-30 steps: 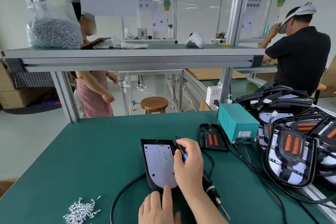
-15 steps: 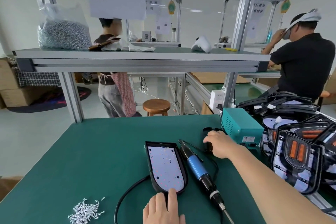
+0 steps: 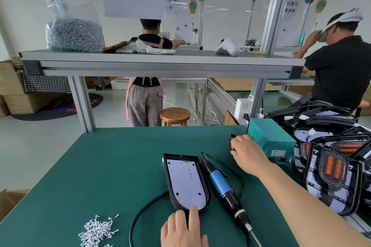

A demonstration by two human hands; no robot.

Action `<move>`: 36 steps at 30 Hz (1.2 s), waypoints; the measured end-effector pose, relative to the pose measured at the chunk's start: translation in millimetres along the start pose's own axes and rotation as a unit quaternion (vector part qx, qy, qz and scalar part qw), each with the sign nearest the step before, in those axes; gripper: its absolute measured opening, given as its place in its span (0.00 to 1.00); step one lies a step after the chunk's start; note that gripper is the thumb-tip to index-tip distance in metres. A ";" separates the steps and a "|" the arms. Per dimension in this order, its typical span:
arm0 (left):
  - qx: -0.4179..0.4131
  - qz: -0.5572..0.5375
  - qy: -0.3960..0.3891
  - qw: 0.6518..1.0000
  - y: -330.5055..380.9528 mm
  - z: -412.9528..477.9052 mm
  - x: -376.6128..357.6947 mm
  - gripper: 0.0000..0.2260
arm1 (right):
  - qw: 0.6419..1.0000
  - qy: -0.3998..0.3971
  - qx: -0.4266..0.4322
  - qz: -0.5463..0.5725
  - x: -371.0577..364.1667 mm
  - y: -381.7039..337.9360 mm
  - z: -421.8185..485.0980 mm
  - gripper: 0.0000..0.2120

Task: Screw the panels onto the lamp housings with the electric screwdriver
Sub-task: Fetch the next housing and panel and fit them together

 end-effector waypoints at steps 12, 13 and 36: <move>-0.010 -0.025 -0.001 1.000 1.6 -3.0 -0.3 0.49 | 0.895 0.173 -0.171 0.375 111.8 -15.1 1.4 0.11; -0.012 -0.025 -0.001 1.000 2.0 -3.2 0.1 0.49 | 0.877 0.167 -0.176 0.415 118.2 -18.1 -0.5 0.14; -0.038 0.002 0.058 0.998 5.1 -3.3 9.1 0.36 | 0.491 -0.147 -0.397 0.761 44.9 -80.9 -7.5 0.06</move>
Point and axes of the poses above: each hand's wrist, its own z-axis towards the middle knuckle, its own x-axis out of the back of the hand, y = z × x, the point moved 2 cm from there along z, towards the middle knuckle, and after that the axes turned 12 degrees about -x, right-handed, at the moved point
